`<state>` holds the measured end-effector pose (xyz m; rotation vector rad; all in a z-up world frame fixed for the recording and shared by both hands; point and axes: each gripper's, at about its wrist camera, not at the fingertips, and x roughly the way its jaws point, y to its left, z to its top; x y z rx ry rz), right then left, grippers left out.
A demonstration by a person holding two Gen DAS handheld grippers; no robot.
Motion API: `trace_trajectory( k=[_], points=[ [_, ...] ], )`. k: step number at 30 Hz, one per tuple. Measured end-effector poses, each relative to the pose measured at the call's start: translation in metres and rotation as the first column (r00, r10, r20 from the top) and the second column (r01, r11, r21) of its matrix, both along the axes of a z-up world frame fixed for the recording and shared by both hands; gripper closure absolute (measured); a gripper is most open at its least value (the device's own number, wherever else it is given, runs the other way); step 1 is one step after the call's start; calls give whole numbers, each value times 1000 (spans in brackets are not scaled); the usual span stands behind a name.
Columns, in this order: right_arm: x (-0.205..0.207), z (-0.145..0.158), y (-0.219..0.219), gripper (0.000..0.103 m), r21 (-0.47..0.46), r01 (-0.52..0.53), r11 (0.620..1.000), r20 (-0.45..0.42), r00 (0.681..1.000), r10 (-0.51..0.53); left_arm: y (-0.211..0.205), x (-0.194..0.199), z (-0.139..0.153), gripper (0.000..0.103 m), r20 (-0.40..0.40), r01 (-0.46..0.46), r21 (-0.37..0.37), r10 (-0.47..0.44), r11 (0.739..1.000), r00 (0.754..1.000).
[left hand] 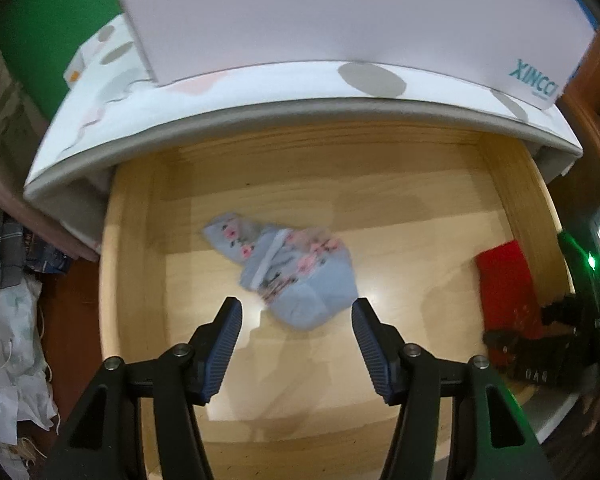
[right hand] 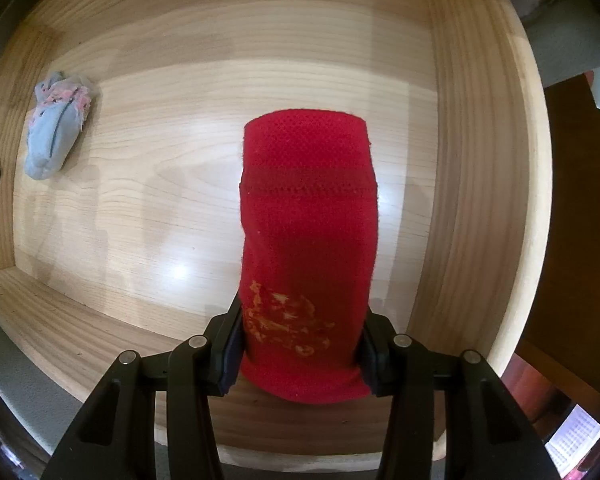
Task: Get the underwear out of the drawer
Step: 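Lower the left tool onto the floral light blue sock and grasp it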
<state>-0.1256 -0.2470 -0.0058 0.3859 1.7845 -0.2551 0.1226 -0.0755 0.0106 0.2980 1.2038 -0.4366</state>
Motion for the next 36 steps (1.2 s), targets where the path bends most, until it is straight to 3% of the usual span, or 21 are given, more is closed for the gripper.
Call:
trace_trajectory(
  k=[4, 8, 16, 22, 32, 33, 34, 36],
  points=[
    [2, -6, 4, 58, 6, 1, 1000, 2, 1000, -1, -11, 12, -10, 43, -9, -23, 46, 23, 999, 1000],
    [4, -2, -4, 58, 9, -2, 1000, 0, 1000, 2, -14, 23, -23, 43, -74, -53, 43, 56, 998, 996],
    [7, -4, -3, 58, 6, -9, 1000, -3, 1000, 9, -22, 36, -38, 43, -104, -67, 65, 74, 996, 992],
    [7, -6, -3, 57, 4, -11, 1000, -4, 1000, 11, -24, 47, -55, 43, -192, -85, 70, 97, 994, 977],
    [10, -5, -6, 57, 4, -13, 1000, -9, 1000, 13, -21, 58, -64, 43, -200, -69, 133, 95, 989, 975],
    [11, -6, -5, 57, 4, -11, 1000, -10, 1000, 11, -24, 53, -61, 44, -199, -70, 134, 96, 989, 975],
    [14, -3, -1, 57, 4, -9, 1000, -10, 1000, 9, -24, 52, -61, 54, -200, -69, 129, 94, 989, 975],
    [13, -4, 0, 57, 2, -11, 1000, -9, 1000, 11, -22, 52, -61, 62, -199, -68, 131, 94, 989, 975]
  ],
)
